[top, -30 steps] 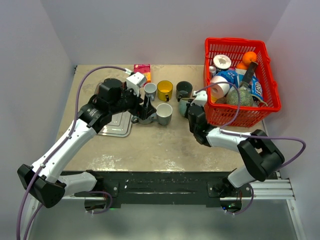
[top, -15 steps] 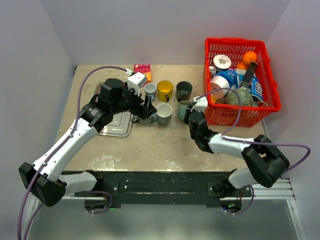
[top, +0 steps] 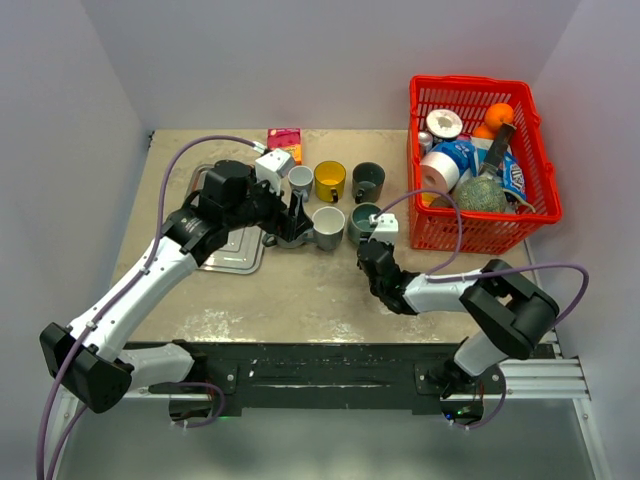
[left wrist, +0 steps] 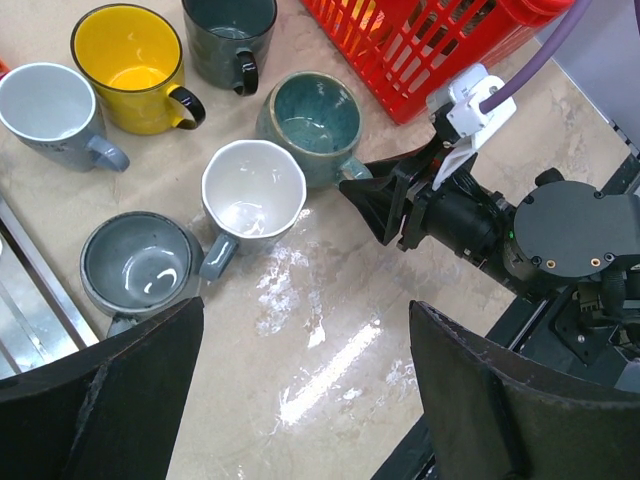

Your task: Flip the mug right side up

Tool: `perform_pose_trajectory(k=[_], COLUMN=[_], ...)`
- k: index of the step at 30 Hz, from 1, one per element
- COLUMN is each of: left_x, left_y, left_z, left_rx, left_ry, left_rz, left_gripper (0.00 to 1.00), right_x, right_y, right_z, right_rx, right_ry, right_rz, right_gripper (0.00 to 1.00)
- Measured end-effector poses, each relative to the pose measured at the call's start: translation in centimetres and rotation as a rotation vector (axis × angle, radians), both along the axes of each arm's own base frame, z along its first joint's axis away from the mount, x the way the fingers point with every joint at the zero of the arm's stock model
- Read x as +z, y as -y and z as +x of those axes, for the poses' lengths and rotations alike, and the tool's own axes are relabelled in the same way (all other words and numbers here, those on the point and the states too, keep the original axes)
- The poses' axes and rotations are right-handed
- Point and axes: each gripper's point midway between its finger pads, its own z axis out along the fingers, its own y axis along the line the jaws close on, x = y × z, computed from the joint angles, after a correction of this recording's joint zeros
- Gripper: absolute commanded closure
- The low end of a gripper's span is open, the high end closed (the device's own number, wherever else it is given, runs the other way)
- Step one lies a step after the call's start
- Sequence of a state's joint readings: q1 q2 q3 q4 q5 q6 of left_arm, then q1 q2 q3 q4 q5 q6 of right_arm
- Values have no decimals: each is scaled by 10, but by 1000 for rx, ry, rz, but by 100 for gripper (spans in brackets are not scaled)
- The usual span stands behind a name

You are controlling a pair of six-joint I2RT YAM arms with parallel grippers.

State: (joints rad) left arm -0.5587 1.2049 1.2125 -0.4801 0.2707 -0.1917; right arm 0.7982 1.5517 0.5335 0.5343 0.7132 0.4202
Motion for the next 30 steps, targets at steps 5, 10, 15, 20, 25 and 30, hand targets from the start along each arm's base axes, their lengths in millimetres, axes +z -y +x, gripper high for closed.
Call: perform_pose_trajectory(k=[5,10,15,20,25,30], left_x=[0,-1,-2,-9,-21,-39], left_y=[-1,-3,-7,-15,-37,-95], left_z=[2,3,8,20,50,105], left_rx=[13,27,66,149,320,690], left_ry=[1,0,5,-7,-68,-226], left_rz=[2,5,16,42,56,-33], left_gripper=[12,9,1,1,1,2], right_x=[-1,23,63,93,109,141], right_y=[2,7,8,-1,-1,-5], right_z=[-2,-7,-12,-9,-17,-21], right_rx=[-17,-24,-8,20,53,80], right_ry=[-7,9,40,17,-16,-3], right_rz=[9,44,95,87,80,123], right_gripper=[45,16,1,1,1,1])
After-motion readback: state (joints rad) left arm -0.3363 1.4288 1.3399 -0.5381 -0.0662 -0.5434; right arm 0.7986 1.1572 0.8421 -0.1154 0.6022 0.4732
